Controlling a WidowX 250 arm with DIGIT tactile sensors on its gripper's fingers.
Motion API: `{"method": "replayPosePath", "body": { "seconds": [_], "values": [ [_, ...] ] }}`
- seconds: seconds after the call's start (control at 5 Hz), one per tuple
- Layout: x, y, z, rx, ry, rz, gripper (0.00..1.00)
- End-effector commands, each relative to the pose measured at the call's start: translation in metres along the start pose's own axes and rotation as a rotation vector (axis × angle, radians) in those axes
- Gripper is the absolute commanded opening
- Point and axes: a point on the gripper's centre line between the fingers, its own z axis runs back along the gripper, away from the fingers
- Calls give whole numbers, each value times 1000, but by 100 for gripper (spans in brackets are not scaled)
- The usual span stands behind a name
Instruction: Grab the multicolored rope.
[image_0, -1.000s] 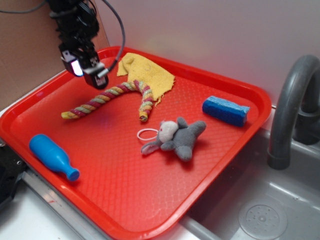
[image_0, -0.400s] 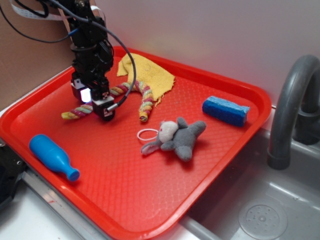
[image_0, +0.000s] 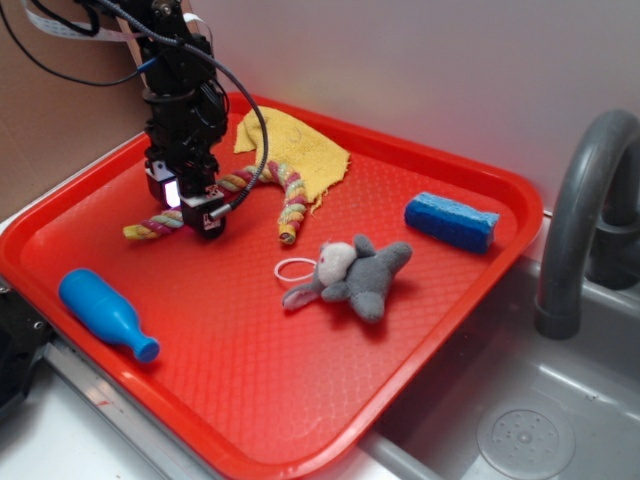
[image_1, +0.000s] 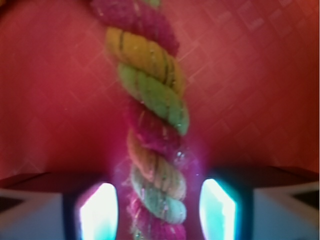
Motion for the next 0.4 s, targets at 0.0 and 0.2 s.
{"method": "replayPosePath", "body": {
  "seconds": [0.0, 0.2],
  "values": [
    [-5, -2, 17, 82, 4, 49, 0],
    [-10, 4, 46, 117, 1, 131, 0]
  ]
}}
